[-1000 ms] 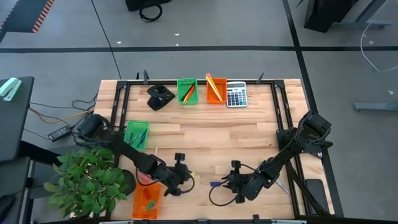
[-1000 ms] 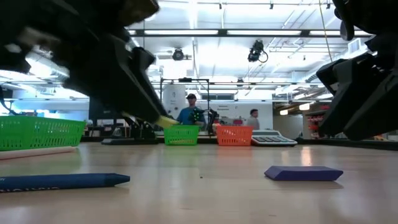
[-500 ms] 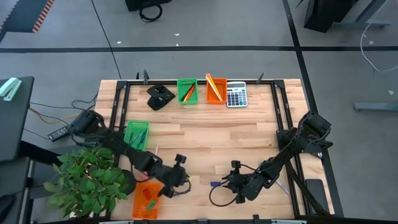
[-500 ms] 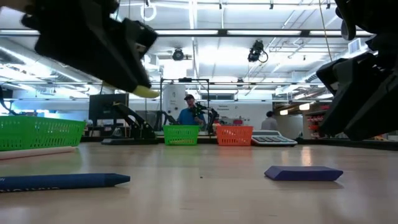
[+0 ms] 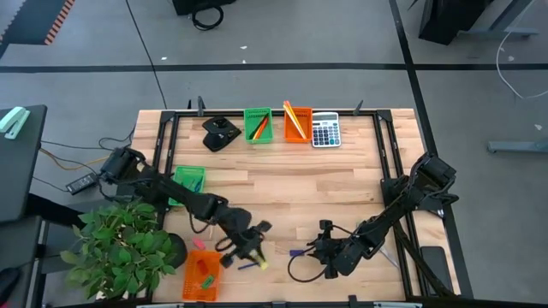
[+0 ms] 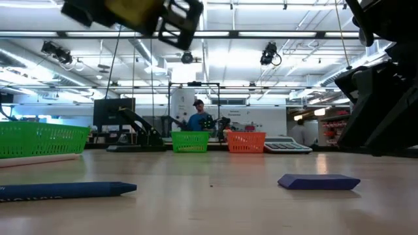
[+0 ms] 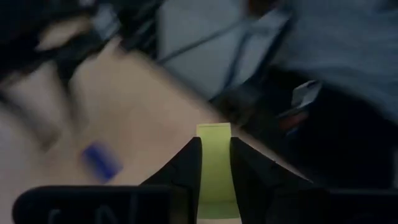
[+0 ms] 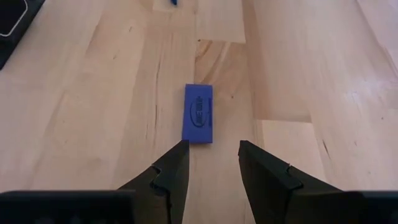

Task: Sort crayons/erasers/pens/pencils in bins
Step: Put the yellow eraser into the bottom orange bin, then put the pink pen into the bottom green bin

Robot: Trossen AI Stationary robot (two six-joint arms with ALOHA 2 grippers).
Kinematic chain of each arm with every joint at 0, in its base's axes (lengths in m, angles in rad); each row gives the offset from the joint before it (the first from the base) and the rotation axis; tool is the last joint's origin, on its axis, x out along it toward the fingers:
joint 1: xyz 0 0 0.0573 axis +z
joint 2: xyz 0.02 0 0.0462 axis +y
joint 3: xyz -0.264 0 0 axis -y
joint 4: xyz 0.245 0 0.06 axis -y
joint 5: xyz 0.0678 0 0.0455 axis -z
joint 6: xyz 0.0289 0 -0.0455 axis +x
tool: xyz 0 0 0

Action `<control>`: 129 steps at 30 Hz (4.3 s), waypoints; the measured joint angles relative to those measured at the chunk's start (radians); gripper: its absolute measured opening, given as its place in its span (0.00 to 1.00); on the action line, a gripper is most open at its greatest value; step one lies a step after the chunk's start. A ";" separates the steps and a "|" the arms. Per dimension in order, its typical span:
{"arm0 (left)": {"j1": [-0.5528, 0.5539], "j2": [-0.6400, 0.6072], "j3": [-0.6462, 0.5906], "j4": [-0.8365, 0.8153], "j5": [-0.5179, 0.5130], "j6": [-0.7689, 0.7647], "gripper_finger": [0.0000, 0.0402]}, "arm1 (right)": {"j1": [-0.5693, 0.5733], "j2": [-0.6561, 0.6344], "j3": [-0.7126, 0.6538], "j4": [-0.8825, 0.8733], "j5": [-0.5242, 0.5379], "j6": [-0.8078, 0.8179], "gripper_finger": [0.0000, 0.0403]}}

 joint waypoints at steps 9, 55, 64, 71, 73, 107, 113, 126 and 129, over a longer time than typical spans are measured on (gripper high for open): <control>0.064 0.001 -0.435 0.848 0.232 -0.204 0.20 | 0.000 0.000 0.000 -0.016 0.000 0.023 0.36; -0.251 0.003 -0.687 1.015 -0.075 -0.284 0.38 | -0.022 -0.001 0.000 -0.012 0.012 0.083 0.36; -0.231 0.003 -0.686 1.048 -0.075 -0.316 0.45 | -0.022 -0.001 0.000 -0.012 0.012 0.086 0.36; -0.173 0.000 -0.686 1.018 -0.019 -0.434 0.42 | -0.022 -0.001 0.000 -0.012 0.012 0.085 0.36; -0.156 0.000 -0.686 1.011 -0.014 -0.434 0.41 | -0.022 -0.001 0.000 -0.012 0.012 0.085 0.36; 0.377 0.000 -0.177 -0.227 -0.218 -0.369 0.17 | -0.019 -0.001 0.001 -0.031 -0.008 0.086 0.36; 0.358 -0.003 -0.199 -0.309 -0.179 -0.413 0.18 | -0.013 -0.001 0.001 -0.032 -0.008 0.072 0.36; 0.201 -0.184 -0.212 -0.763 -0.466 -0.737 0.10 | -0.014 -0.001 0.001 -0.032 0.053 0.055 0.36; 0.164 -0.263 -0.207 -0.875 -0.486 -0.863 0.07 | -0.014 -0.001 0.001 -0.031 0.053 0.056 0.36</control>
